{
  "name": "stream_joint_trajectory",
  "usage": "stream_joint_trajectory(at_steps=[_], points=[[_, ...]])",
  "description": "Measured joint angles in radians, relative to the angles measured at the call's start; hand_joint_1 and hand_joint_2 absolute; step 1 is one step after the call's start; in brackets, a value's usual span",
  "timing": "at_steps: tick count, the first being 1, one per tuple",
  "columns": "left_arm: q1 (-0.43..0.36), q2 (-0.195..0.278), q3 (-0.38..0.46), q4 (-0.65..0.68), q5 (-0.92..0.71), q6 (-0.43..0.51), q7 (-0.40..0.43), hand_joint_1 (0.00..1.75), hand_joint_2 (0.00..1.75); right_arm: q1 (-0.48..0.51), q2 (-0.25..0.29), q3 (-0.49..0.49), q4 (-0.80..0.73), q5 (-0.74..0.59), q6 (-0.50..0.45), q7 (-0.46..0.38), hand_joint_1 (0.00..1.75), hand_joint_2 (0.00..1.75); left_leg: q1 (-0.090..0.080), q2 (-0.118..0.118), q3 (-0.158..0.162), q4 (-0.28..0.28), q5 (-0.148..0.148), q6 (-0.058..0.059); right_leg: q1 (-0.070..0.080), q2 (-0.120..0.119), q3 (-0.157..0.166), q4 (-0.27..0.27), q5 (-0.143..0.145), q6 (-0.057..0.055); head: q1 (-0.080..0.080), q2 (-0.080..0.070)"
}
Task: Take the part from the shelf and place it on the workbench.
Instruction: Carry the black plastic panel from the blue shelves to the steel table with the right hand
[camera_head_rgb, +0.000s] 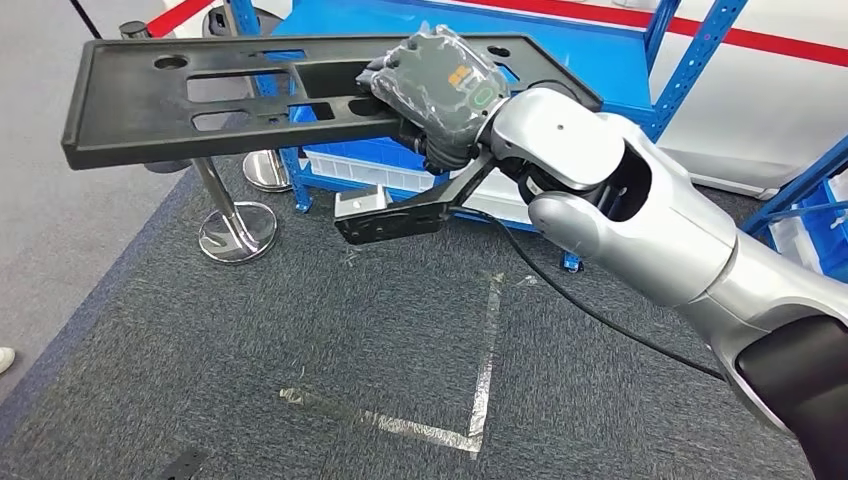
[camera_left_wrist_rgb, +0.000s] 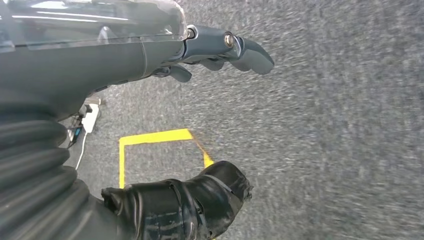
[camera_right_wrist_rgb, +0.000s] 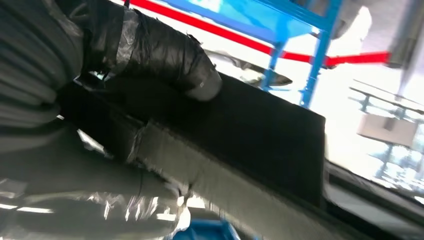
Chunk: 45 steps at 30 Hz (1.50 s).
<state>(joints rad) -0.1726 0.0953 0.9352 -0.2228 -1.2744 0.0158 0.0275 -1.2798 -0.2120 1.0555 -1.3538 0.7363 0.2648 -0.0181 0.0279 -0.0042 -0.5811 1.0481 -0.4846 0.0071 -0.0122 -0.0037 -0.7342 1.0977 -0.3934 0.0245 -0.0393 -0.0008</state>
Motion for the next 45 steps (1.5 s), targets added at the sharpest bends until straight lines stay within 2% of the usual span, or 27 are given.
stream_joint_trajectory(at_steps=[2, 3, 4, 5, 8, 10, 13, 15, 18, 19, 20, 21, 22, 23, 25, 27, 29, 31, 33, 34, 35, 36, 37, 39, 41, 43, 45], points=[[-0.001, 0.000, -0.003, 0.000, 0.000, 0.001, 0.006, 0.00, 1.75, 0.000, 0.000, 0.001, 0.003, 0.002, 0.000, -0.004, 1.75, 1.75, -0.002, 0.001, -0.019, 0.000, 0.017, 0.010, 0.000, 0.001, -0.041, 0.127, -0.089, 0.003, 0.003, 0.000], [-0.001, 0.000, -0.004, 0.000, -0.001, 0.002, 0.009, 0.00, 1.75, 0.000, 0.001, 0.002, 0.004, 0.002, 0.000, -0.006, 1.75, 1.75, -0.004, 0.000, -0.029, 0.001, 0.024, 0.012, 0.001, 0.002, -0.055, 0.185, -0.120, 0.003, 0.003, 0.000], [-0.001, 0.000, -0.004, 0.000, -0.002, 0.002, 0.012, 0.00, 1.75, 0.000, 0.001, 0.005, 0.006, 0.003, 0.000, -0.009, 1.75, 1.75, -0.006, -0.002, -0.038, 0.001, 0.031, 0.013, 0.002, 0.002, -0.055, 0.216, -0.135, 0.001, 0.003, 0.000], [-0.001, 0.001, -0.005, 0.000, -0.003, 0.002, 0.014, 0.00, 1.75, 0.000, 0.001, 0.008, 0.009, 0.003, 0.000, -0.012, 1.75, 1.75, -0.008, -0.005, -0.046, 0.001, 0.037, 0.013, 0.004, 0.002, -0.035, 0.209, -0.132, -0.003, 0.003, 0.000], [-0.002, -0.001, -0.006, 0.000, -0.006, 0.001, 0.015, 0.00, 1.75, -0.003, 0.002, 0.015, 0.013, 0.003, 0.000, -0.015, 1.75, 1.75, -0.014, -0.015, -0.061, 0.000, 0.053, 0.010, 0.016, 0.014, 0.098, 0.026, -0.081, -0.036, 0.001, 0.000], [-0.003, -0.004, -0.006, 0.000, -0.007, 0.000, 0.015, 0.00, 1.75, -0.009, 0.005, 0.015, 0.014, 0.003, 0.000, -0.016, 1.75, 1.75, -0.009, -0.019, -0.067, -0.003, 0.063, 0.001, 0.025, 0.020, 0.141, -0.051, -0.066, -0.053, 0.000, 0.000], [-0.003, -0.005, -0.006, 0.000, -0.009, -0.001, 0.016, 0.00, 1.75, -0.014, 0.008, 0.016, 0.019, 0.003, 0.000, -0.016, 1.75, 1.75, -0.006, -0.022, -0.072, -0.010, 0.074, -0.019, 0.027, 0.008, 0.144, -0.075, -0.050, -0.055, 0.007, 0.000], [-0.003, -0.005, -0.007, 0.000, -0.009, -0.002, 0.015, 0.00, 1.75, -0.017, 0.013, 0.017, 0.022, 0.004, -0.001, -0.016, 1.75, 1.75, -0.008, -0.018, -0.090, 0.021, 0.045, -0.029, 0.018, -0.004, 0.147, -0.098, -0.033, -0.056, 0.006, 0.000], [-0.006, -0.003, -0.007, 0.000, -0.010, -0.003, 0.016, 0.00, 1.75, -0.019, 0.020, 0.022, 0.027, 0.007, -0.003, -0.016, 1.75, 1.75, -0.007, -0.010, -0.157, 0.187, -0.045, -0.042, 0.015, -0.020, 0.138, -0.100, -0.023, -0.058, 0.002, 0.000], [-0.005, -0.002, -0.008, 0.000, -0.010, -0.005, 0.016, 0.00, 1.75, -0.018, 0.021, 0.025, 0.029, 0.009, -0.003, -0.016, 1.75, 1.75, -0.006, -0.008, -0.170, 0.226, -0.056, -0.047, 0.015, -0.026, 0.133, -0.095, -0.023, -0.057, 0.002, 0.000], [-0.005, -0.002, -0.008, 0.000, -0.010, -0.007, 0.016, 0.00, 1.75, -0.017, 0.022, 0.028, 0.032, 0.010, -0.004, -0.016, 1.75, 1.75, -0.004, -0.005, -0.166, 0.232, -0.051, -0.051, 0.014, -0.033, 0.128, -0.089, -0.023, -0.057, 0.002, 0.000], [-0.004, -0.002, -0.008, 0.000, -0.010, -0.008, 0.016, 0.00, 1.75, -0.017, 0.022, 0.030, 0.034, 0.011, -0.004, -0.017, 1.75, 1.75, -0.003, 0.000, -0.146, 0.203, -0.031, -0.054, 0.013, -0.040, 0.122, -0.082, -0.024, -0.056, 0.002, 0.000], [-0.005, -0.001, -0.008, 0.000, -0.010, -0.008, 0.016, 0.00, 1.75, -0.017, 0.022, 0.031, 0.036, 0.012, -0.004, -0.017, 1.75, 1.75, -0.001, 0.012, -0.111, 0.141, -0.005, -0.057, 0.012, -0.048, 0.116, -0.073, -0.025, -0.053, 0.002, 0.000], [-0.007, 0.000, -0.008, 0.000, -0.011, -0.009, 0.016, 0.00, 1.75, -0.017, 0.022, 0.031, 0.037, 0.014, -0.005, -0.018, 1.75, 1.75, -0.004, 0.025, -0.077, 0.082, 0.013, -0.056, 0.013, -0.056, 0.110, -0.065, -0.027, -0.049, 0.002, 0.000], [-0.010, 0.002, -0.010, 0.000, -0.011, -0.010, 0.018, 0.00, 1.75, -0.018, 0.022, 0.032, 0.040, 0.017, -0.006, -0.018, 1.75, 1.75, -0.010, 0.039, -0.041, 0.008, 0.032, -0.042, 0.018, -0.069, 0.101, -0.052, -0.030, -0.040, 0.003, 0.000], [-0.010, 0.002, -0.012, 0.000, -0.011, -0.012, 0.020, 0.00, 1.75, -0.018, 0.022, 0.032, 0.041, 0.018, -0.007, -0.019, 1.75, 1.75, -0.012, 0.024, -0.047, 0.003, 0.039, -0.022, 0.021, -0.082, 0.098, -0.051, -0.027, -0.032, 0.004, 0.000], [-0.008, 0.002, -0.014, 0.000, -0.010, -0.012, 0.022, 0.00, 1.75, -0.018, 0.022, 0.032, 0.043, 0.019, -0.007, -0.021, 1.75, 1.75, -0.008, 0.009, -0.050, -0.002, 0.049, -0.007, 0.018, -0.072, 0.092, -0.041, -0.038, -0.021, 0.005, 0.000], [-0.008, 0.002, -0.018, 0.000, -0.010, -0.012, 0.024, 0.00, 1.75, -0.018, 0.022, 0.033, 0.045, 0.020, -0.007, -0.021, 1.75, 1.75, -0.003, -0.005, -0.055, -0.008, 0.060, 0.007, 0.012, -0.031, 0.061, 0.032, -0.093, -0.011, 0.007, 0.000], [-0.009, 0.002, -0.024, 0.000, -0.010, -0.012, 0.025, 0.00, 1.75, -0.015, 0.022, 0.034, 0.047, 0.021, -0.006, -0.021, 1.75, 1.75, -0.003, -0.020, -0.065, -0.009, 0.067, 0.012, 0.010, -0.003, 0.009, 0.162, -0.163, -0.007, 0.009, 0.000], [-0.009, 0.002, -0.026, 0.000, -0.009, -0.012, 0.025, 0.00, 1.75, -0.013, 0.022, 0.036, 0.048, 0.021, -0.006, -0.022, 1.75, 1.75, -0.003, -0.030, -0.069, -0.008, 0.071, 0.012, 0.009, 0.000, -0.008, 0.211, -0.180, -0.006, 0.009, 0.000], [-0.009, 0.002, -0.027, 0.000, -0.009, -0.012, 0.026, 0.00, 1.75, -0.010, 0.022, 0.037, 0.049, 0.021, -0.006, -0.023, 1.75, 1.75, -0.002, -0.041, -0.073, -0.008, 0.074, 0.010, 0.008, 0.001, -0.010, 0.225, -0.179, -0.006, 0.009, 0.000], [-0.008, 0.002, -0.028, 0.000, -0.009, -0.013, 0.026, 0.00, 1.75, -0.008, 0.022, 0.038, 0.050, 0.021, -0.005, -0.024, 1.75, 1.75, -0.001, -0.053, -0.076, -0.008, 0.077, 0.008, 0.007, 0.004, 0.009, 0.201, -0.161, -0.006, 0.009, 0.000], [-0.008, 0.002, -0.028, 0.000, -0.009, -0.013, 0.027, 0.00, 1.75, -0.007, 0.022, 0.039, 0.051, 0.021, -0.005, -0.024, 1.75, 1.75, 0.001, -0.066, -0.078, -0.008, 0.080, 0.005, 0.004, 0.015, 0.044, 0.141, -0.130, -0.008, 0.009, 0.000], [-0.009, 0.002, -0.028, 0.000, -0.003, -0.012, 0.027, 0.00, 1.75, -0.008, 0.022, 0.039, 0.051, 0.021, -0.006, -0.024, 1.75, 1.75, 0.003, -0.090, -0.085, -0.006, 0.086, -0.005, -0.003, 0.068, 0.117, 0.009, -0.088, -0.012, 0.009, 0.000], [-0.006, 0.002, -0.024, 0.000, 0.065, 0.008, 0.024, 0.00, 1.75, -0.007, 0.022, 0.039, 0.052, 0.020, 0.000, -0.014, 1.75, 1.75, 0.007, -0.113, -0.096, -0.009, 0.096, -0.020, -0.003, 0.100, 0.145, -0.047, -0.081, -0.013, 0.009, 0.000], [0.007, -0.006, 0.000, 0.000, 0.208, 0.056, 0.000, 0.00, 1.75, -0.005, 0.015, 0.039, 0.048, 0.019, 0.014, 0.018, 1.75, 1.75, 0.011, -0.136, -0.103, -0.017, 0.108, -0.036, -0.002, 0.080, 0.145, -0.054, -0.075, -0.018, 0.010, 0.000], [0.028, -0.025, 0.040, 0.001, 0.305, 0.106, -0.034, 0.00, 1.75, -0.001, -0.001, 0.039, 0.031, 0.015, 0.029, 0.050, 1.75, 1.75, 0.008, -0.102, -0.116, 0.002, 0.094, -0.045, -0.005, 0.054, 0.149, -0.065, -0.067, -0.029, 0.007, 0.000]])
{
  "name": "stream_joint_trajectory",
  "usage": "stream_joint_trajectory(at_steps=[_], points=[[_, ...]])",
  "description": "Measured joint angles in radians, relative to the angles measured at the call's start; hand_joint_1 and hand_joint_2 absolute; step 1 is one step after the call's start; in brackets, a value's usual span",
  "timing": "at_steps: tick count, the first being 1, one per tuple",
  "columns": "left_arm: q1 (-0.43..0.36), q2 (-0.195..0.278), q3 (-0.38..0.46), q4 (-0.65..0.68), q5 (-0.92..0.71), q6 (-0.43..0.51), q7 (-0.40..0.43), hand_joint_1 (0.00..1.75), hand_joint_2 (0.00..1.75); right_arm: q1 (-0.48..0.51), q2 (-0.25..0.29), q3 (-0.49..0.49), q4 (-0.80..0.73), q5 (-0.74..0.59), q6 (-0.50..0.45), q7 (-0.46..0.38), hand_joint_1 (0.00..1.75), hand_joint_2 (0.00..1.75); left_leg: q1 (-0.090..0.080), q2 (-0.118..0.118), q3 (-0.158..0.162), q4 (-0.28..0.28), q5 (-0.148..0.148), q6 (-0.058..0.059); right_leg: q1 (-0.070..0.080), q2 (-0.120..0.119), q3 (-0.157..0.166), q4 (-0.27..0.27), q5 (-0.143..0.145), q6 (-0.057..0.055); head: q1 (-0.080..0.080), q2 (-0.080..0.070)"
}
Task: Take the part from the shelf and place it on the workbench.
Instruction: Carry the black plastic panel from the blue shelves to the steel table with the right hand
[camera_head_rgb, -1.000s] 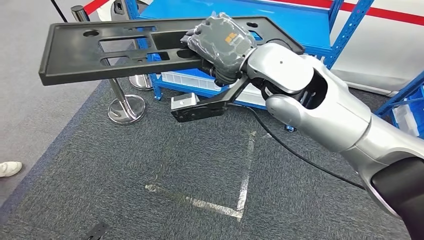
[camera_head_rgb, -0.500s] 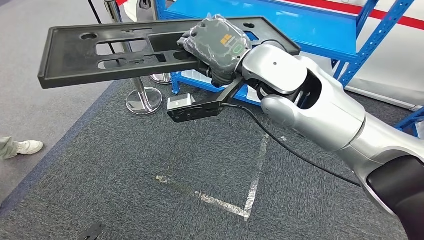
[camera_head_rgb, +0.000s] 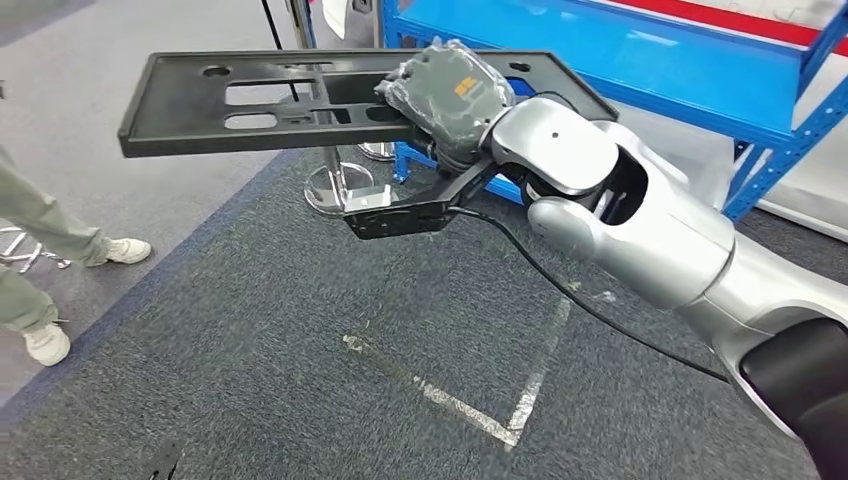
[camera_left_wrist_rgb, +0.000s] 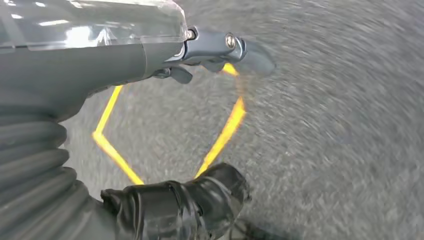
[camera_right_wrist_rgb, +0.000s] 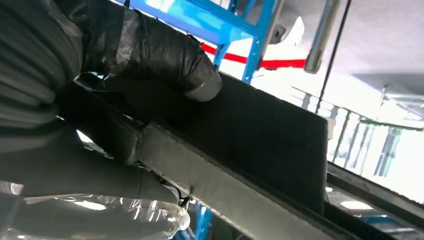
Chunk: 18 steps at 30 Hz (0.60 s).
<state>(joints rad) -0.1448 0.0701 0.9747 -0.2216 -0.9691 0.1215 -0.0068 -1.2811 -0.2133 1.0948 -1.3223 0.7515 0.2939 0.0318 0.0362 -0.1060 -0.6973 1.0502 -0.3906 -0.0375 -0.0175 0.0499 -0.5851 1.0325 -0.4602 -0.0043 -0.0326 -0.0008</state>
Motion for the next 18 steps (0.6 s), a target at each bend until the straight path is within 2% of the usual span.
stream_joint_trajectory(at_steps=[2, 3, 4, 5, 6, 7, 9, 10, 11, 13, 14, 15, 16, 18], points=[[0.016, -0.020, 0.030, 0.002, 0.019, 0.026, -0.018, 0.00, 1.75, 0.003, -0.021, 0.000, -0.019, -0.004, 0.008, 0.012, 1.75, 1.75, -0.004, 0.067, -0.042, 0.097, -0.057, -0.002, 0.000, -0.027, 0.002, -0.005, 0.005, -0.008, -0.006, 0.000], [0.021, -0.027, 0.039, 0.003, 0.021, 0.031, -0.021, 0.00, 1.75, 0.005, -0.031, 0.000, -0.026, -0.005, 0.011, 0.015, 1.75, 1.75, -0.004, 0.085, -0.070, 0.163, -0.089, -0.003, 0.002, -0.041, 0.000, -0.005, 0.006, -0.010, -0.008, 0.000], [0.022, -0.034, 0.047, 0.003, 0.022, 0.032, -0.023, 0.00, 1.75, 0.008, -0.037, 0.000, -0.031, -0.005, 0.014, 0.017, 1.75, 1.75, -0.004, 0.094, -0.092, 0.219, -0.111, -0.004, 0.005, -0.056, -0.002, -0.003, 0.006, -0.010, -0.009, 0.000], [0.022, -0.041, 0.054, 0.004, 0.023, 0.032, -0.023, 0.00, 1.75, 0.012, -0.043, 0.000, -0.036, -0.006, 0.016, 0.018, 1.75, 1.75, -0.004, 0.098, -0.100, 0.245, -0.116, -0.003, 0.007, -0.071, -0.005, -0.002, 0.006, -0.011, -0.009, 0.000], [0.022, -0.045, 0.061, 0.004, 0.023, 0.031, -0.023, 0.00, 1.75, 0.014, -0.047, 0.000, -0.042, -0.006, 0.018, 0.019, 1.75, 1.75, -0.005, 0.101, -0.087, 0.233, -0.105, -0.002, 0.009, -0.086, -0.006, -0.001, 0.005, -0.011, -0.009, 0.000], [0.022, -0.049, 0.070, 0.004, 0.023, 0.030, -0.022, 0.00, 1.75, 0.015, -0.052, 0.000, -0.049, -0.007, 0.020, 0.020, 1.75, 1.75, -0.006, 0.109, -0.054, 0.184, -0.082, 0.000, 0.010, -0.100, -0.007, 0.001, 0.004, -0.010, -0.009, 0.000], [0.021, -0.053, 0.084, 0.004, 0.023, 0.027, -0.020, 0.00, 1.75, 0.012, -0.060, -0.001, -0.062, -0.007, 0.021, 0.022, 1.75, 1.75, -0.015, 0.150, 0.024, 0.054, -0.045, 0.011, 0.016, -0.126, -0.007, 0.004, 0.001, -0.008, -0.009, 0.000], [0.021, -0.054, 0.089, 0.004, 0.023, 0.026, -0.020, 0.00, 1.75, 0.010, -0.065, -0.001, -0.067, -0.007, 0.021, 0.023, 1.75, 1.75, -0.021, 0.165, 0.048, 0.012, -0.037, 0.019, 0.019, -0.137, -0.007, 0.005, -0.001, -0.005, -0.008, 0.000], [0.021, -0.055, 0.093, 0.004, 0.022, 0.025, -0.020, 0.00, 1.75, 0.008, -0.069, -0.001, -0.070, -0.007, 0.021, 0.024, 1.75, 1.75, -0.026, 0.171, 0.055, -0.008, -0.037, 0.026, 0.022, -0.148, -0.007, 0.005, -0.001, -0.002, -0.008, 0.000], [0.022, -0.057, 0.103, 0.004, 0.021, 0.024, -0.020, 0.00, 1.75, 0.008, -0.075, -0.001, -0.076, -0.007, 0.021, 0.025, 1.75, 1.75, -0.029, 0.150, 0.052, -0.012, -0.030, 0.039, 0.025, -0.169, -0.004, 0.001, -0.001, 0.006, -0.007, 0.000], [0.024, -0.059, 0.108, 0.004, 0.020, 0.023, -0.020, 0.00, 1.75, 0.008, -0.078, -0.002, -0.080, -0.007, 0.021, 0.025, 1.75, 1.75, -0.027, 0.139, 0.053, -0.018, -0.025, 0.045, 0.024, -0.169, -0.004, 0.003, -0.005, 0.011, -0.007, 0.000], [0.025, -0.060, 0.112, 0.004, 0.020, 0.022, -0.021, 0.00, 1.75, 0.007, -0.081, -0.002, -0.083, -0.007, 0.021, 0.026, 1.75, 1.75, -0.023, 0.129, 0.055, -0.025, -0.020, 0.051, 0.021, -0.152, -0.009, 0.015, -0.017, 0.016, -0.007, 0.000], [0.026, -0.062, 0.114, 0.004, 0.020, 0.022, -0.021, 0.00, 1.75, 0.007, -0.085, -0.002, -0.086, -0.007, 0.021, 0.026, 1.75, 1.75, -0.020, 0.119, 0.057, -0.032, -0.015, 0.057, 0.019, -0.125, -0.023, 0.049, -0.042, 0.020, -0.005, 0.000], [0.024, -0.064, 0.118, 0.004, 0.018, 0.022, -0.024, 0.00, 1.75, 0.008, -0.094, -0.002, -0.091, -0.007, 0.022, 0.027, 1.75, 1.75, -0.017, 0.099, 0.056, -0.037, -0.009, 0.065, 0.014, -0.068, -0.077, 0.170, -0.107, 0.025, -0.003, 0.000]])
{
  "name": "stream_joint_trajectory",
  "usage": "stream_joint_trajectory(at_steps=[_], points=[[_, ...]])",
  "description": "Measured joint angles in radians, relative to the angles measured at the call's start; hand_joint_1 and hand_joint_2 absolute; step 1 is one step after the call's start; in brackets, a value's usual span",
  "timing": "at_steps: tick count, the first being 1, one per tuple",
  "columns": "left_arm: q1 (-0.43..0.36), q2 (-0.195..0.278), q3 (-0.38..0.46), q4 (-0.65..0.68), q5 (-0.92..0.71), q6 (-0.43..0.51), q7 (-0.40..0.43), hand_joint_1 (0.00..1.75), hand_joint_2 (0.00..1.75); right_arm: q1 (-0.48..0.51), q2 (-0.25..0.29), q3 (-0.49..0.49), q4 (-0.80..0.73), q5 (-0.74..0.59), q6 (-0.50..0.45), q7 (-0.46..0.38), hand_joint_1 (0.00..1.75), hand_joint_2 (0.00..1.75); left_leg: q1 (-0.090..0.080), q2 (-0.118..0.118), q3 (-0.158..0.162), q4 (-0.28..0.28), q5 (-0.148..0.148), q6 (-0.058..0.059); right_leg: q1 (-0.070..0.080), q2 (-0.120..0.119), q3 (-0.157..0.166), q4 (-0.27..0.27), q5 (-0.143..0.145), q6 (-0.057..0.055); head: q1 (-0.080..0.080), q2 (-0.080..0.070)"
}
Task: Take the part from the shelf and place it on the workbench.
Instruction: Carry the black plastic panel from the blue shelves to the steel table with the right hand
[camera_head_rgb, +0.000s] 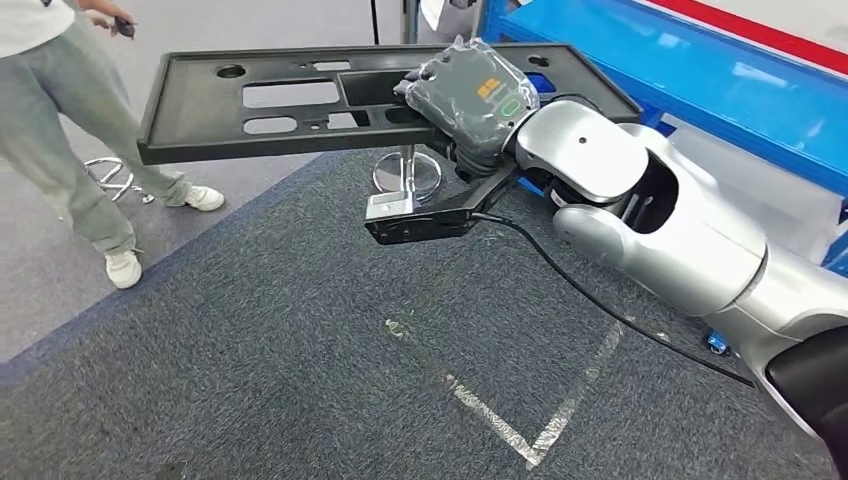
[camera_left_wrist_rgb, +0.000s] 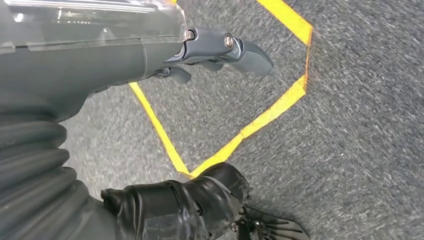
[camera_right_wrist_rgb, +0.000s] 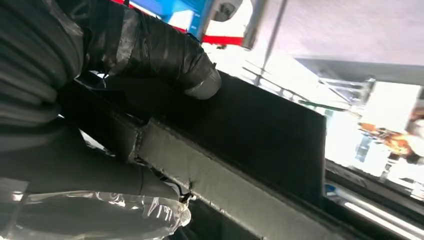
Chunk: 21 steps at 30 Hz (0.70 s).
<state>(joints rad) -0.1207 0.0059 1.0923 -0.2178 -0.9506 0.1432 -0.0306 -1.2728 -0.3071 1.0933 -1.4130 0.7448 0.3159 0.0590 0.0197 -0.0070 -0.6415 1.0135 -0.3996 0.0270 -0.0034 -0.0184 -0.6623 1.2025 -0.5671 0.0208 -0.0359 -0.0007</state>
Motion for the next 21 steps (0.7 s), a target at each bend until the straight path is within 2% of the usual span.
stream_joint_trajectory(at_steps=[1, 2, 3, 4, 5, 6, 7, 8, 9, 10, 11, 12, 13, 14, 15, 16, 17, 18, 19, 20, 21], points=[[-0.001, -0.001, 0.002, 0.000, -0.001, 0.000, -0.002, 0.00, 1.75, 0.004, -0.004, 0.000, -0.002, 0.000, 0.001, 0.001, 1.75, 1.75, 0.000, -0.012, -0.002, 0.000, 0.002, 0.002, -0.001, 0.011, -0.028, 0.062, -0.023, 0.002, 0.001, 0.000], [-0.002, -0.003, 0.003, 0.000, -0.002, 0.000, -0.003, 0.00, 1.75, 0.009, -0.008, 0.000, -0.002, 0.000, 0.002, 0.002, 1.75, 1.75, 0.001, -0.026, -0.003, 0.001, 0.002, 0.002, -0.002, 0.016, -0.044, 0.098, -0.028, 0.004, 0.001, 0.000], [-0.001, -0.004, 0.005, 0.000, -0.004, 0.000, -0.004, 0.00, 1.75, 0.013, -0.011, 0.000, -0.003, 0.001, 0.002, 0.004, 1.75, 1.75, 0.001, -0.041, -0.004, 0.003, 0.003, 0.002, -0.004, 0.018, -0.043, 0.095, -0.013, 0.005, 0.000, 0.000], [-0.001, -0.006, 0.006, 0.000, -0.006, 0.000, -0.004, 0.00, 1.75, 0.016, -0.014, 0.000, -0.004, 0.002, 0.003, 0.006, 1.75, 1.75, 0.002, -0.056, -0.004, 0.005, 0.003, 0.001, -0.007, 0.022, -0.024, 0.055, 0.017, 0.004, 0.001, 0.000], [0.000, -0.007, 0.007, 0.000, -0.007, 0.000, -0.004, 0.00, 1.75, 0.018, -0.016, 0.000, -0.006, 0.003, 0.003, 0.008, 1.75, 1.75, 0.003, -0.071, -0.005, 0.009, 0.003, -0.001, -0.010, 0.035, 0.007, -0.010, 0.055, 0.003, 0.001, 0.000], [0.000, -0.008, 0.009, 0.000, -0.009, 0.000, -0.004, 0.00, 1.75, 0.018, -0.019, 0.000, -0.008, 0.004, 0.003, 0.010, 1.75, 1.75, 0.003, -0.085, -0.008, 0.013, 0.003, -0.006, -0.014, 0.061, 0.036, -0.075, 0.083, 0.002, 0.001, 0.000], [-0.001, -0.009, 0.011, 0.000, -0.009, 0.000, -0.004, 0.00, 1.75, 0.017, -0.022, 0.000, -0.011, 0.005, 0.003, 0.011, 1.75, 1.75, 0.003, -0.098, -0.014, 0.016, 0.004, -0.011, -0.017, 0.084, 0.059, -0.126, 0.098, 0.001, 0.000, 0.000], [-0.002, -0.009, 0.013, 0.000, -0.009, 0.000, -0.004, 0.00, 1.75, 0.018, -0.024, 0.000, -0.014, 0.005, 0.004, 0.013, 1.75, 1.75, 0.005, -0.109, -0.021, 0.018, 0.007, -0.019, -0.018, 0.101, 0.071, -0.154, 0.103, -0.001, 0.000, 0.000], [-0.002, -0.009, 0.015, 0.000, -0.010, 0.000, -0.004, 0.00, 1.75, 0.019, -0.025, 0.000, -0.016, 0.006, 0.004, 0.013, 1.75, 1.75, 0.006, -0.121, -0.028, 0.017, 0.011, -0.028, -0.016, 0.106, 0.073, -0.162, 0.101, -0.002, 0.000, 0.000], [0.000, -0.009, 0.016, 0.000, -0.011, 0.001, -0.003, 0.00, 1.75, 0.020, -0.025, 0.000, -0.019, 0.006, 0.004, 0.014, 1.75, 1.75, 0.009, -0.134, -0.033, 0.014, 0.017, -0.036, -0.017, 0.094, 0.074, -0.167, 0.102, -0.005, 0.000, 0.000], [0.003, -0.010, 0.017, 0.000, -0.012, 0.001, -0.001, 0.00, 1.75, 0.021, -0.025, 0.000, -0.022, 0.007, 0.005, 0.015, 1.75, 1.75, 0.011, -0.133, -0.038, 0.013, 0.019, -0.043, -0.017, 0.080, 0.075, -0.171, 0.106, -0.010, 0.000, 0.000], [0.005, -0.010, 0.017, 0.000, -0.014, 0.001, 0.000, 0.00, 1.75, 0.021, -0.026, 0.000, -0.025, 0.008, 0.006, 0.017, 1.75, 1.75, 0.010, -0.115, -0.045, 0.021, 0.013, -0.048, -0.019, 0.066, 0.077, -0.176, 0.110, -0.016, -0.002, 0.000], [0.006, -0.011, 0.017, 0.000, -0.016, 0.001, 0.002, 0.00, 1.75, 0.020, -0.026, 0.000, -0.028, 0.009, 0.006, 0.020, 1.75, 1.75, 0.008, -0.086, -0.059, 0.050, -0.004, -0.052, -0.021, 0.052, 0.080, -0.182, 0.113, -0.022, -0.005, 0.000], [0.005, -0.011, 0.017, 0.000, -0.018, 0.001, 0.003, 0.00, 1.75, 0.020, -0.027, 0.000, -0.030, 0.010, 0.007, 0.022, 1.75, 1.75, 0.007, -0.049, -0.081, 0.099, -0.031, -0.055, -0.019, 0.038, 0.082, -0.184, 0.115, -0.026, -0.008, 0.000], [0.004, -0.011, 0.017, 0.000, -0.019, 0.000, 0.003, 0.00, 1.75, 0.020, -0.028, 0.000, -0.031, 0.011, 0.008, 0.024, 1.75, 1.75, 0.005, -0.022, -0.110, 0.164, -0.062, -0.058, -0.017, 0.025, 0.082, -0.184, 0.115, -0.029, -0.011, 0.000], [0.002, -0.010, 0.017, 0.000, -0.020, 0.000, 0.003, 0.00, 1.75, 0.022, -0.029, 0.000, -0.032, 0.013, 0.010, 0.025, 1.75, 1.75, 0.006, -0.009, -0.139, 0.228, -0.087, -0.060, -0.015, 0.010, 0.082, -0.184, 0.114, -0.030, -0.011, 0.000], [0.002, -0.010, 0.017, 0.000, -0.020, -0.002, 0.003, 0.00, 1.75, 0.023, -0.030, 0.000, -0.033, 0.014, 0.012, 0.025, 1.75, 1.75, 0.006, -0.002, -0.157, 0.271, -0.099, -0.062, -0.014, -0.005, 0.082, -0.182, 0.113, -0.031, -0.011, 0.000], [0.002, -0.011, 0.017, 0.000, -0.021, -0.003, 0.002, 0.00, 1.75, 0.025, -0.030, 0.000, -0.034, 0.016, 0.014, 0.025, 1.75, 1.75, 0.007, 0.001, -0.158, 0.280, -0.094, -0.063, -0.013, -0.019, 0.082, -0.181, 0.111, -0.031, -0.012, 0.000], [0.002, -0.011, 0.017, 0.000, -0.021, -0.006, 0.000, 0.00, 1.75, 0.025, -0.031, 0.000, -0.036, 0.017, 0.015, 0.025, 1.75, 1.75, 0.008, 0.006, -0.139, 0.249, -0.073, -0.063, -0.014, -0.033, 0.082, -0.179, 0.108, -0.030, -0.011, 0.000], [0.002, -0.011, 0.017, 0.000, -0.021, -0.009, -0.002, 0.00, 1.75, 0.024, -0.031, 0.000, -0.038, 0.019, 0.016, 0.025, 1.75, 1.75, 0.008, 0.020, -0.102, 0.185, -0.045, -0.062, -0.014, -0.046, 0.083, -0.176, 0.105, -0.027, -0.012, 0.000], [0.001, -0.010, 0.017, 0.000, -0.022, -0.012, -0.005, 0.00, 1.75, 0.023, -0.031, 0.000, -0.040, 0.020, 0.016, 0.026, 1.75, 1.75, 0.002, 0.044, -0.064, 0.120, -0.027, -0.060, -0.011, -0.058, 0.084, -0.174, 0.101, -0.023, -0.012, 0.000]])
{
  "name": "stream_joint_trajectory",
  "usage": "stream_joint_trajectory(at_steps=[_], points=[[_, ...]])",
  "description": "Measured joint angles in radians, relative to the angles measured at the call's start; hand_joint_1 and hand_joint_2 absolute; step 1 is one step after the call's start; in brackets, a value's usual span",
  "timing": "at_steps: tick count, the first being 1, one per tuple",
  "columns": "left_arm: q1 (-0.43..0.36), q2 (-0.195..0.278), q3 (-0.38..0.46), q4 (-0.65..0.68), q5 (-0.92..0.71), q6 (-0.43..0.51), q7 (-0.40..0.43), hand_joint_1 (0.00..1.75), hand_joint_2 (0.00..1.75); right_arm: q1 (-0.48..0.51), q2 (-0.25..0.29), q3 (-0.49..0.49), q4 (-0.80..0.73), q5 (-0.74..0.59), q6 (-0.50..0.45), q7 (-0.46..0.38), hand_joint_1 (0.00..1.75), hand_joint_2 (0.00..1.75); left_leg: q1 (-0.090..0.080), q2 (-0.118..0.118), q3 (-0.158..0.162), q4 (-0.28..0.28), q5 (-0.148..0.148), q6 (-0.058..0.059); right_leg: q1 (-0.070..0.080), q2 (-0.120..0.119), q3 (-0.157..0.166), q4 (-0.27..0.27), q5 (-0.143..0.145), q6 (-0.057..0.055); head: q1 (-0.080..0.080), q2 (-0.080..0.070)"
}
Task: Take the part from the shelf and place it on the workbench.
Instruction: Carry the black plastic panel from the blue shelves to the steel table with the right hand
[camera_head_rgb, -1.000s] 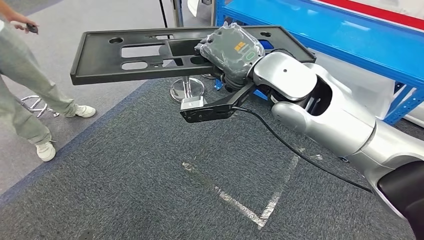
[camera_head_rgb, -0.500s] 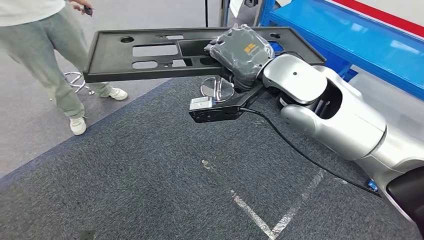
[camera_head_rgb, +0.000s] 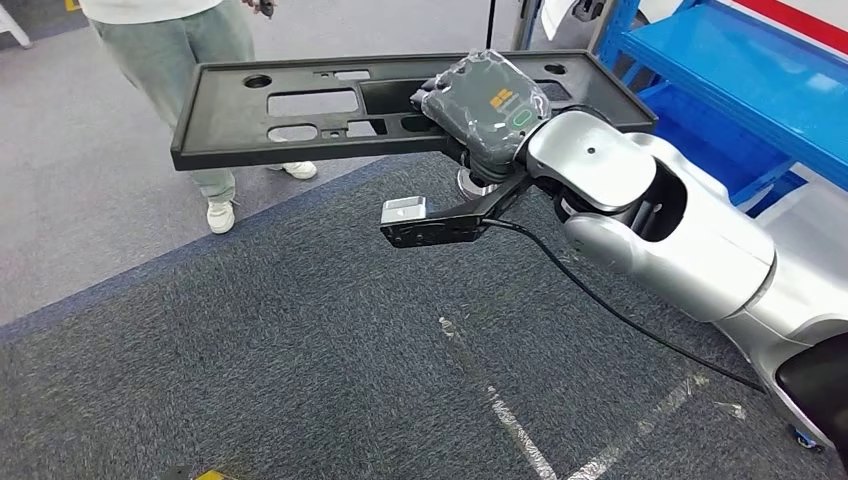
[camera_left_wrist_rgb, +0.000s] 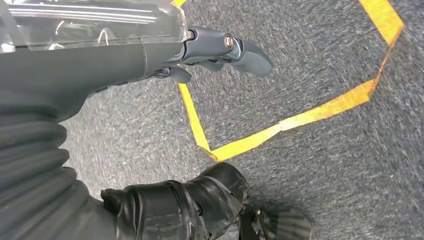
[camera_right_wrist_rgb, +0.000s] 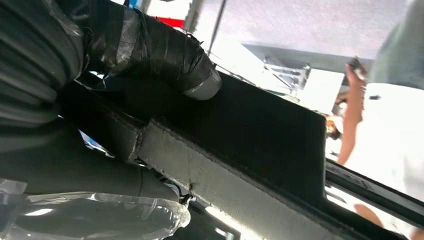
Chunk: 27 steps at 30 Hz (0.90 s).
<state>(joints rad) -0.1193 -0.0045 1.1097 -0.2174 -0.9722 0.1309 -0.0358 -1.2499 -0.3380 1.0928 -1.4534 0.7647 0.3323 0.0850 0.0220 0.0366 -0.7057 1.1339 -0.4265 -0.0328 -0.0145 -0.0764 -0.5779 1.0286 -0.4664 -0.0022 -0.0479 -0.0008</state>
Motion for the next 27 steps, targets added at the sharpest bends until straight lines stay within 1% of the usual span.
stream_joint_trajectory(at_steps=[1, 2, 3, 5, 6, 7, 8, 9, 10, 11, 12, 13, 14, 15, 16, 17, 18, 19, 20, 21, 22, 23, 24, 25, 26, 27], points=[[-0.001, 0.000, 0.000, 0.000, 0.000, -0.004, -0.003, 0.00, 1.75, -0.002, -0.001, -0.001, -0.002, 0.001, 0.000, 0.001, 1.75, 1.75, -0.005, 0.018, 0.029, -0.053, 0.013, 0.006, 0.003, -0.011, 0.001, 0.003, -0.004, 0.005, 0.000, 0.000], [-0.002, 0.001, 0.000, 0.000, 0.000, -0.006, -0.006, 0.00, 1.75, -0.003, -0.002, -0.002, -0.003, 0.002, 0.001, 0.002, 1.75, 1.75, -0.009, 0.030, 0.044, -0.083, 0.016, 0.014, 0.008, -0.021, 0.002, 0.004, -0.007, 0.010, 0.001, 0.000], [-0.002, 0.000, 0.000, 0.000, 0.000, -0.008, -0.008, 0.00, 1.75, -0.004, -0.004, -0.003, -0.004, 0.002, 0.001, 0.003, 1.75, 1.75, -0.014, 0.030, 0.045, -0.089, 0.012, 0.022, 0.012, -0.031, 0.003, 0.002, -0.008, 0.014, 0.002, 0.000], [0.001, 0.000, 0.000, 0.000, 0.000, -0.009, -0.010, 0.00, 1.75, -0.004, -0.006, -0.005, -0.007, 0.003, 0.001, 0.004, 1.75, 1.75, -0.010, 0.004, 0.041, -0.093, 0.017, 0.036, 0.014, -0.047, 0.007, -0.001, -0.012, 0.022, 0.004, 0.000], [0.001, 0.000, 0.000, 0.000, 0.000, -0.009, -0.010, 0.00, 1.75, -0.004, -0.007, -0.006, -0.009, 0.003, 0.001, 0.004, 1.75, 1.75, -0.008, -0.007, 0.041, -0.096, 0.020, 0.042, 0.012, -0.036, 0.005, 0.006, -0.021, 0.027, 0.006, 0.000], [0.002, 0.000, 0.000, 0.000, 0.000, -0.009, -0.010, 0.00, 1.75, -0.004, -0.009, -0.008, -0.010, 0.003, 0.001, 0.004, 1.75, 1.75, -0.006, -0.019, 0.041, -0.100, 0.023, 0.049, 0.009, -0.013, -0.006, 0.032, -0.041, 0.029, 0.007, 0.000], [0.001, 0.000, 0.000, 0.000, 0.000, -0.009, -0.010, 0.00, 1.75, -0.004, -0.011, -0.010, -0.011, 0.003, 0.001, 0.004, 1.75, 1.75, -0.004, -0.030, 0.042, -0.103, 0.026, 0.055, 0.007, 0.018, -0.027, 0.079, -0.068, 0.031, 0.008, 0.000], [0.000, 0.000, 0.000, 0.000, 0.000, -0.009, -0.010, 0.00, 1.75, -0.003, -0.014, -0.011, -0.012, 0.003, 0.002, 0.004, 1.75, 1.75, -0.005, -0.041, 0.042, -0.103, 0.027, 0.059, 0.006, 0.049, -0.056, 0.143, -0.100, 0.032, 0.010, 0.000], [-0.001, 0.000, 0.000, 0.000, 0.000, -0.009, -0.010, 0.00, 1.75, -0.001, -0.016, -0.013, -0.012, 0.003, 0.002, 0.004, 1.75, 1.75, -0.006, -0.054, 0.041, -0.103, 0.027, 0.061, 0.006, 0.066, -0.090, 0.213, -0.126, 0.031, 0.010, 0.000], [-0.002, 0.000, 0.000, 0.000, 0.000, -0.009, -0.010, 0.00, 1.75, 0.003, -0.018, -0.013, -0.012, 0.003, 0.002, 0.004, 1.75, 1.75, -0.008, -0.069, 0.041, -0.103, 0.027, 0.063, 0.006, 0.073, -0.119, 0.265, -0.139, 0.031, 0.010, 0.000], [-0.002, 0.000, 0.000, 0.000, 0.000, -0.009, -0.010, 0.00, 1.75, 0.006, -0.019, -0.013, -0.012, 0.003, 0.003, 0.004, 1.75, 1.75, -0.010, -0.084, 0.041, -0.102, 0.027, 0.063, 0.007, 0.077, -0.134, 0.286, -0.132, 0.029, 0.010, 0.000], [-0.002, 0.000, 0.000, 0.000, 0.000, -0.009, -0.010, 0.00, 1.75, 0.008, -0.020, -0.013, -0.012, 0.003, 0.003, 0.004, 1.75, 1.75, -0.011, -0.100, 0.042, -0.102, 0.027, 0.063, 0.007, 0.080, -0.132, 0.266, -0.106, 0.026, 0.010, 0.000], [-0.001, 0.000, 0.000, 0.000, 0.000, -0.009, -0.010, 0.00, 1.75, 0.008, -0.021, -0.013, -0.012, 0.003, 0.003, 0.004, 1.75, 1.75, -0.012, -0.116, 0.043, -0.101, 0.027, 0.063, 0.007, 0.089, -0.112, 0.210, -0.066, 0.020, 0.010, 0.000], [-0.001, -0.001, 0.000, 0.000, 0.000, -0.009, -0.010, 0.00, 1.75, 0.008, -0.022, -0.014, -0.012, 0.003, 0.003, 0.004, 1.75, 1.75, -0.012, -0.130, 0.043, -0.100, 0.027, 0.063, 0.007, 0.112, -0.086, 0.139, -0.027, 0.014, 0.010, 0.000], [-0.002, -0.002, 0.000, 0.000, 0.000, -0.009, -0.010, 0.00, 1.75, 0.007, -0.023, -0.014, -0.013, 0.003, 0.003, 0.004, 1.75, 1.75, -0.012, -0.144, 0.040, -0.098, 0.028, 0.062, 0.006, 0.137, -0.060, 0.075, 0.002, 0.008, 0.009, 0.000], [-0.003, -0.003, 0.000, 0.000, 0.000, -0.009, -0.010, 0.00, 1.75, 0.006, -0.025, -0.015, -0.014, 0.003, 0.003, 0.004, 1.75, 1.75, -0.011, -0.155, 0.036, -0.097, 0.030, 0.059, 0.006, 0.157, -0.041, 0.033, 0.017, 0.005, 0.008, 0.000], [-0.003, -0.004, 0.000, 0.000, 0.000, -0.009, -0.010, 0.00, 1.75, 0.006, -0.026, -0.015, -0.016, 0.003, 0.003, 0.004, 1.75, 1.75, -0.007, -0.167, 0.031, -0.098, 0.032, 0.054, 0.007, 0.168, -0.033, 0.013, 0.019, 0.004, 0.008, 0.000], [-0.003, -0.004, 0.001, 0.000, 0.000, -0.009, -0.010, 0.00, 1.75, 0.006, -0.026, -0.015, -0.017, 0.003, 0.003, 0.004, 1.75, 1.75, -0.005, -0.180, 0.026, -0.099, 0.037, 0.047, 0.008, 0.161, -0.029, 0.006, 0.019, 0.003, 0.009, 0.000], [-0.001, -0.004, 0.001, 0.000, 0.000, -0.009, -0.010, 0.00, 1.75, 0.006, -0.027, -0.015, -0.019, 0.003, 0.003, 0.004, 1.75, 1.75, -0.002, -0.191, 0.023, -0.102, 0.040, 0.041, 0.006, 0.147, -0.025, -0.001, 0.020, 0.002, 0.011, 0.000], [0.002, -0.004, 0.001, 0.000, 0.000, -0.009, -0.010, 0.00, 1.75, 0.006, -0.027, -0.015, -0.020, 0.003, 0.003, 0.004, 1.75, 1.75, -0.004, -0.184, 0.020, -0.100, 0.038, 0.035, 0.004, 0.133, -0.019, -0.009, 0.023, -0.002, 0.012, 0.000], [0.004, -0.005, 0.001, 0.001, 0.000, -0.009, -0.010, 0.00, 1.75, 0.004, -0.027, -0.016, -0.021, 0.003, 0.003, 0.004, 1.75, 1.75, -0.007, -0.160, 0.011, -0.083, 0.027, 0.031, 0.002, 0.118, -0.013, -0.018, 0.027, -0.006, 0.011, 0.000], [0.004, -0.005, 0.001, 0.001, 0.000, -0.009, -0.010, 0.00, 1.75, 0.003, -0.027, -0.016, -0.023, 0.003, 0.003, 0.005, 1.75, 1.75, -0.009, -0.126, -0.007, -0.046, 0.006, 0.027, 0.000, 0.102, -0.007, -0.025, 0.029, -0.009, 0.010, 0.000], [0.003, -0.006, 0.001, 0.001, 0.000, -0.009, -0.011, 0.00, 1.75, 0.001, -0.027, -0.016, -0.023, 0.004, 0.003, 0.005, 1.75, 1.75, -0.010, -0.087, -0.033, 0.009, -0.021, 0.023, 0.002, 0.088, -0.004, -0.028, 0.029, -0.012, 0.008, 0.000], [0.001, -0.006, 0.001, 0.001, 0.000, -0.009, -0.011, 0.00, 1.75, 0.001, -0.027, -0.016, -0.023, 0.004, 0.003, 0.005, 1.75, 1.75, -0.007, -0.063, -0.064, 0.074, -0.050, 0.018, 0.004, 0.073, -0.003, -0.028, 0.028, -0.013, 0.007, 0.000], [0.000, -0.006, 0.001, 0.001, 0.000, -0.009, -0.011, 0.00, 1.75, 0.001, -0.027, -0.016, -0.023, 0.004, 0.003, 0.005, 1.75, 1.75, -0.004, -0.051, -0.090, 0.129, -0.068, 0.013, 0.005, 0.058, -0.002, -0.027, 0.027, -0.014, 0.007, 0.000], [0.000, -0.005, 0.001, 0.001, 0.000, -0.010, -0.010, 0.00, 1.75, 0.002, -0.027, -0.016, -0.023, 0.004, 0.004, 0.004, 1.75, 1.75, 0.000, -0.045, -0.102, 0.156, -0.071, 0.009, 0.005, 0.043, -0.002, -0.026, 0.025, -0.013, 0.006, 0.000]])
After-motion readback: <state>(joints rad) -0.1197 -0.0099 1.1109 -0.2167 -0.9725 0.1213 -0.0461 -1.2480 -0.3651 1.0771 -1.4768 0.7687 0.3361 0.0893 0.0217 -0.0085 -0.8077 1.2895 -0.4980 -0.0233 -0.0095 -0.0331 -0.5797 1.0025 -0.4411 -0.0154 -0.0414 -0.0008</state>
